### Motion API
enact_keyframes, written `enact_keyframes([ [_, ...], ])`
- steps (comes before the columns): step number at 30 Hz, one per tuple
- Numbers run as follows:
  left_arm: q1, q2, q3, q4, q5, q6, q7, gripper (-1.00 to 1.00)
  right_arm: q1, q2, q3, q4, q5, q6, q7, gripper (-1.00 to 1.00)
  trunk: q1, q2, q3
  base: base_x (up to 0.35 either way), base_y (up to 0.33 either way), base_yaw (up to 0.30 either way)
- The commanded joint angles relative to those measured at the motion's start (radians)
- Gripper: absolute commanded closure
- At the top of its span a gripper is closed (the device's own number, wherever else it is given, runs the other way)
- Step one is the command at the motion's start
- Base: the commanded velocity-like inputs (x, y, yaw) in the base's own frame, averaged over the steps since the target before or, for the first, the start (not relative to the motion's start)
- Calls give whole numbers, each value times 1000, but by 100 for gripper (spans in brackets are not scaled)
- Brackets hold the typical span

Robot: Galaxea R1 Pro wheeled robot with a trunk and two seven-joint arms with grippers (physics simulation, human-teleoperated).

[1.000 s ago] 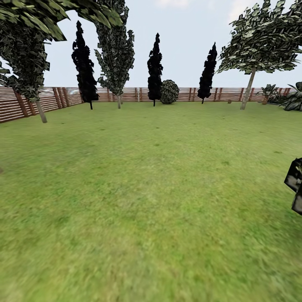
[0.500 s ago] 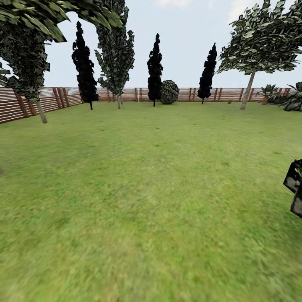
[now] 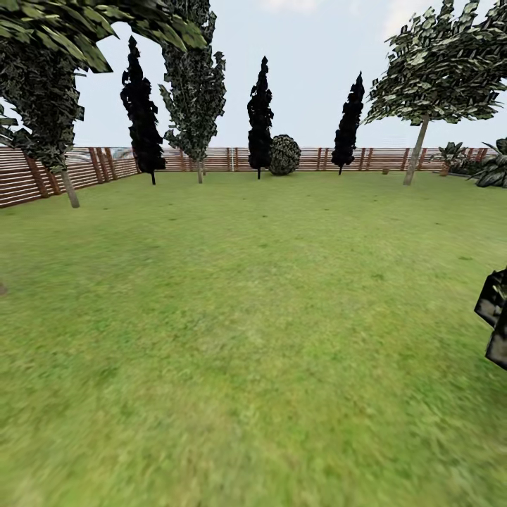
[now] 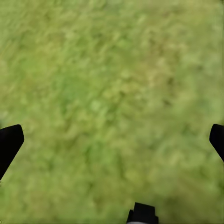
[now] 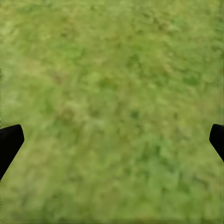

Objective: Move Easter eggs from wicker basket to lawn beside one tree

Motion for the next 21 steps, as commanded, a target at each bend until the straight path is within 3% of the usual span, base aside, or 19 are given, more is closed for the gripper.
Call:
enact_keyframes([
  [1, -1, 0, 3, 0, 2, -3, 4, -100, -1, 0, 9, 1, -8, -3, -4, -100, -4, 7, 2, 0, 0, 0],
  [15, 0, -3, 8, -6, 8, 4, 13, -100, -1, 0, 10, 1, -7, -3, -4, -100, -58, 105, 46, -4, 0, 0],
  [21, 0, -3, 9, -3, 8, 2, 12, -100, -1, 1, 11, -1, -8, -4, -4, -100, -73, 133, 59, 238, -62, 0],
])
